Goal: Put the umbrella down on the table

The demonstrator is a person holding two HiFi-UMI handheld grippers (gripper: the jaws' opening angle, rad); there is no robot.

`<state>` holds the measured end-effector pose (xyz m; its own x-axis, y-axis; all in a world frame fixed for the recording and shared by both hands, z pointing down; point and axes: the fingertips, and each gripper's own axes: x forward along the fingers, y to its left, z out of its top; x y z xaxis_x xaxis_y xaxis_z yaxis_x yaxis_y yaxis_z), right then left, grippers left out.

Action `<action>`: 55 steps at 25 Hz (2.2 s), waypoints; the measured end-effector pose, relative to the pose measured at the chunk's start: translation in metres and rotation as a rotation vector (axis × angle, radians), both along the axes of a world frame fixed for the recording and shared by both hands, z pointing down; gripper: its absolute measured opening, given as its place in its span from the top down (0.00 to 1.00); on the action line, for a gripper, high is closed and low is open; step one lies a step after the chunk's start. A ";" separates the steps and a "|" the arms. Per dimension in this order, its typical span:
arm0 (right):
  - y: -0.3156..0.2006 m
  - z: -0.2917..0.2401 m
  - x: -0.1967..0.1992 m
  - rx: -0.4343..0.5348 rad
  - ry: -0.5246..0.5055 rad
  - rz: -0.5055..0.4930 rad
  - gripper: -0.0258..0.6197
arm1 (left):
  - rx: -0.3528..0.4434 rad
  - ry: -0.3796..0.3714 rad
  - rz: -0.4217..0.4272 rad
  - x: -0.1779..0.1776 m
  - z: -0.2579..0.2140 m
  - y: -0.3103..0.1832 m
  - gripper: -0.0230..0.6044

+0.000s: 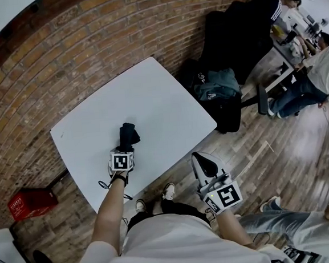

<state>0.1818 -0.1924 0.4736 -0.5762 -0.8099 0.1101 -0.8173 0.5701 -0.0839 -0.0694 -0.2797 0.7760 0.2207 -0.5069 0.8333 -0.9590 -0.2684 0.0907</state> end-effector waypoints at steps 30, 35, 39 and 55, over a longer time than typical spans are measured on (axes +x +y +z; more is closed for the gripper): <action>-0.004 -0.006 -0.022 0.034 -0.039 -0.056 0.93 | 0.034 0.040 0.060 0.014 -0.031 0.009 0.35; 0.000 -0.007 -0.029 0.039 -0.044 -0.044 0.93 | 0.053 0.057 0.081 0.013 -0.044 0.013 0.35; 0.009 -0.008 -0.037 0.034 -0.047 -0.036 0.93 | 0.059 0.104 0.087 0.014 -0.046 0.022 0.35; 0.043 -0.020 -0.074 0.038 -0.030 -0.016 0.93 | 0.103 0.168 0.077 -0.013 -0.068 0.052 0.35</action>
<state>0.1082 -0.1494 0.4539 -0.5915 -0.8039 0.0623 -0.8057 0.5860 -0.0864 -0.0821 -0.2275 0.7084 0.3937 -0.5638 0.7260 -0.9090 -0.3561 0.2163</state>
